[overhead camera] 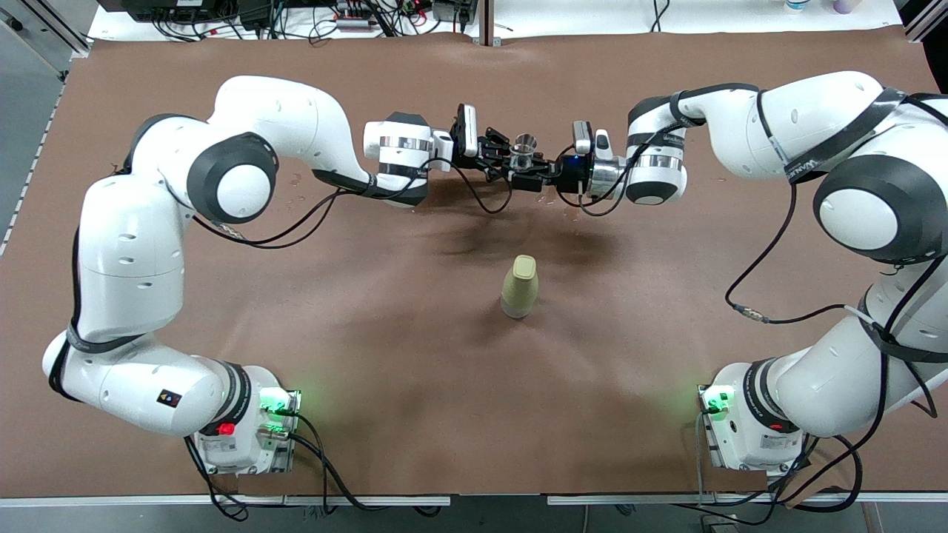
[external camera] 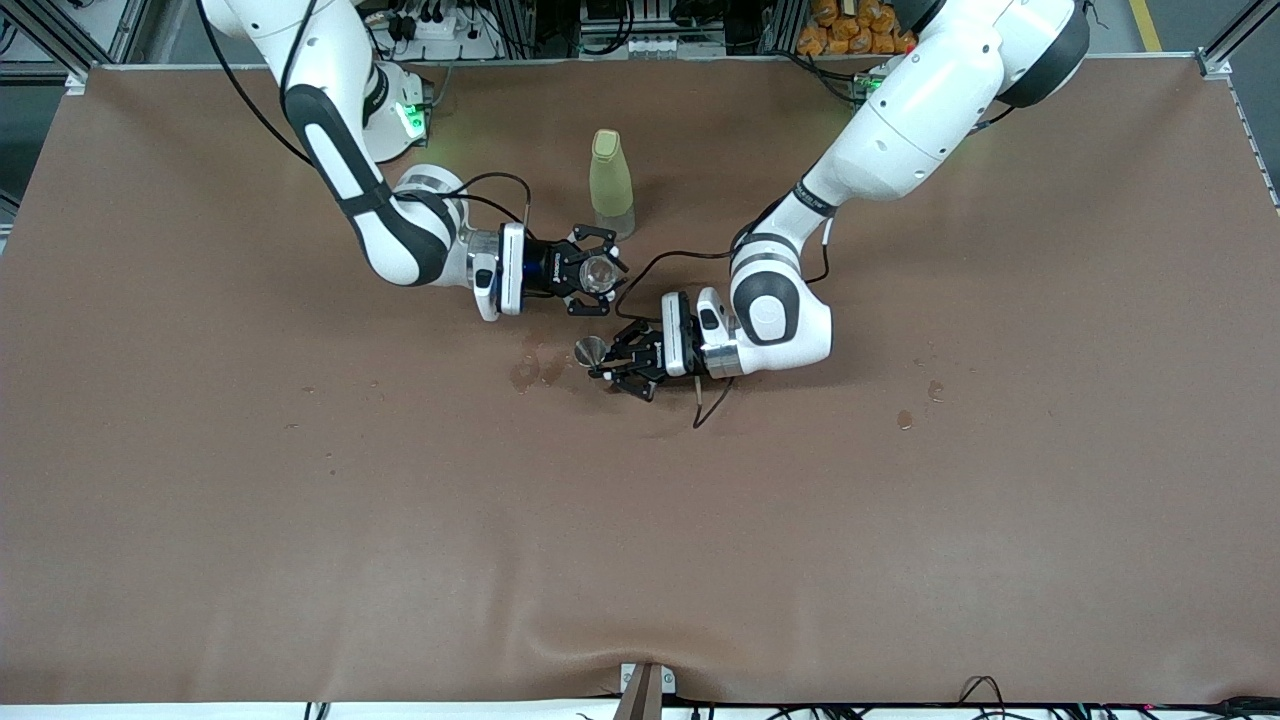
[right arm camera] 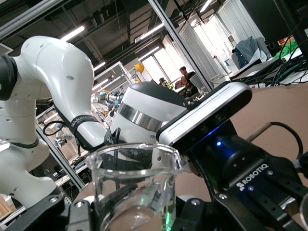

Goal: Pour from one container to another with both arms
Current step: 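Bring the beaker spout above the jigger held by the left gripper, then tilt the beaker with the right gripper toward the jigger mouth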

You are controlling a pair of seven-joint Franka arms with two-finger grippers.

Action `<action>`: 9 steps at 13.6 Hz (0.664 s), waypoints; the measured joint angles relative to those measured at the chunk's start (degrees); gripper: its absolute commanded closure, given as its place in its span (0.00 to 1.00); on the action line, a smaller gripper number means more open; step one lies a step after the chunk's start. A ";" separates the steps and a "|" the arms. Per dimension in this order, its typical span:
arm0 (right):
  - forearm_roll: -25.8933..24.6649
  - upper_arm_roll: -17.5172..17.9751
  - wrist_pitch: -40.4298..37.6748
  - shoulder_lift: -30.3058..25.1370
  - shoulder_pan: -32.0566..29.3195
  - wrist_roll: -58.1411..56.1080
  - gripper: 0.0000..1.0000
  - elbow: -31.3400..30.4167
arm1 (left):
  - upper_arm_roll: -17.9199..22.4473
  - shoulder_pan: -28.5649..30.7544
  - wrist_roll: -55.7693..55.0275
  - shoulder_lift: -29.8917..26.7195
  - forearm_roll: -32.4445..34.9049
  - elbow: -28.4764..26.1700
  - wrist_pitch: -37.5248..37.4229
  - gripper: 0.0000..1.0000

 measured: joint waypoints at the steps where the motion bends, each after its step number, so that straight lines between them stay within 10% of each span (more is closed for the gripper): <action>1: 0.42 0.49 0.39 -0.01 0.00 0.11 1.00 0.12 | 0.00 0.00 0.00 0.00 0.00 -0.03 0.00 1.00; 9: 4.48 3.74 2.87 -0.03 0.03 0.29 1.00 1.37 | 0.00 0.28 0.81 0.00 0.00 -1.16 0.05 1.00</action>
